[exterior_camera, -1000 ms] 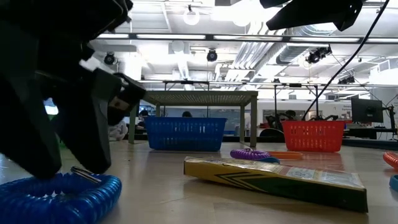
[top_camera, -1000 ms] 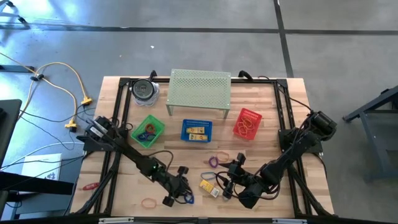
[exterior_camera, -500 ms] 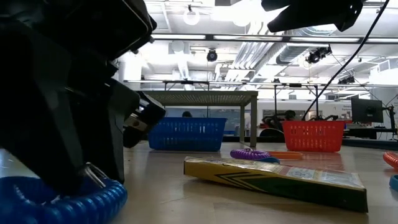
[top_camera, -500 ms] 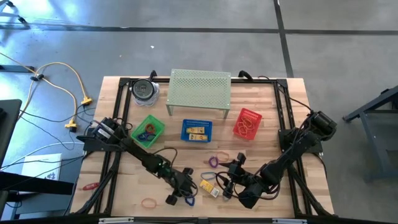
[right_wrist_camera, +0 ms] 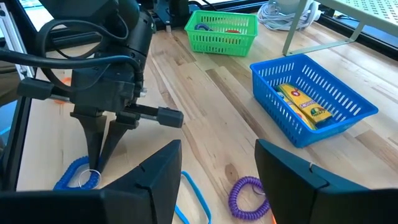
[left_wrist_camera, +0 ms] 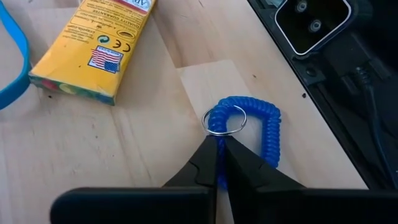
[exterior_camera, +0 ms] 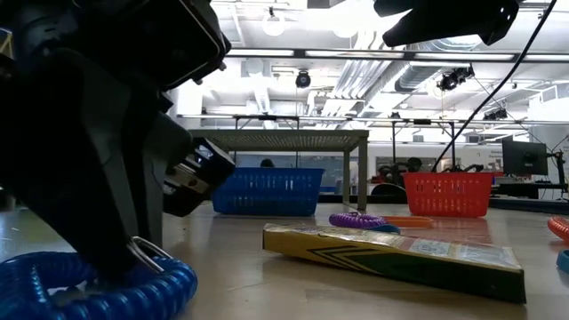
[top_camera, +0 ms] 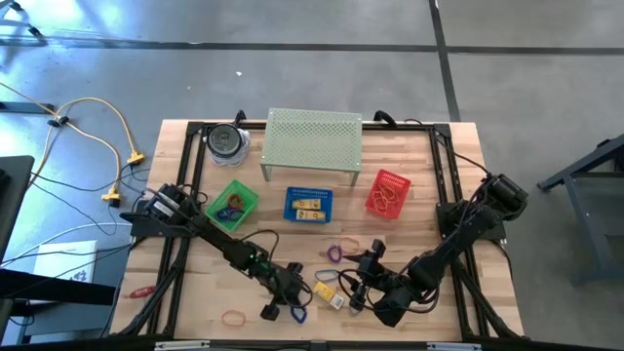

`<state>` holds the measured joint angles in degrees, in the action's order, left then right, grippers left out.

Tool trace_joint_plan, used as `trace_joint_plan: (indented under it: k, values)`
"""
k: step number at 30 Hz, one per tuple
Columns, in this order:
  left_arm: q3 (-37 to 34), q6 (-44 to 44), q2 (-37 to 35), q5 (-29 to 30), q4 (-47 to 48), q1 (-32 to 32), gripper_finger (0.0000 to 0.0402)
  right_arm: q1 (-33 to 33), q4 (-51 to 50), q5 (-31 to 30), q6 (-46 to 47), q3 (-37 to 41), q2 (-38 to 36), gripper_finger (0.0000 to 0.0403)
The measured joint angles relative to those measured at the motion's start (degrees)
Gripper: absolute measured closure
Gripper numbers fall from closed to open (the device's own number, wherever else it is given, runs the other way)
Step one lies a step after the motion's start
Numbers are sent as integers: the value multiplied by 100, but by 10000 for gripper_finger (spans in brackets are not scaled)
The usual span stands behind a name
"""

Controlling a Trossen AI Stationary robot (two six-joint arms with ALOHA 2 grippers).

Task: Pick & Place Office Desk Supplies
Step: Put the blue spring keychain into the green bin

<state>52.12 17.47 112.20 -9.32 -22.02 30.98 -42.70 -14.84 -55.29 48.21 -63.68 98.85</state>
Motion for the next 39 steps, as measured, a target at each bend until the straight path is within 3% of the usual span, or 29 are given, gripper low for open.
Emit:
trace_joint_plan:
  k: [15, 22, 39]
  values:
    - [-6, 12, -400, 282, 981, 13, 399, 1, -117, 6, 0, 0, 0, 210]
    - [-4, 93, -746, 894, 2172, 13, 399, 2, -121, 20, 20, 0, 0, 210]
    - [22, 702, -785, 1401, 3876, 43, 400, 0, -121, 22, 22, 0, 0, 210]
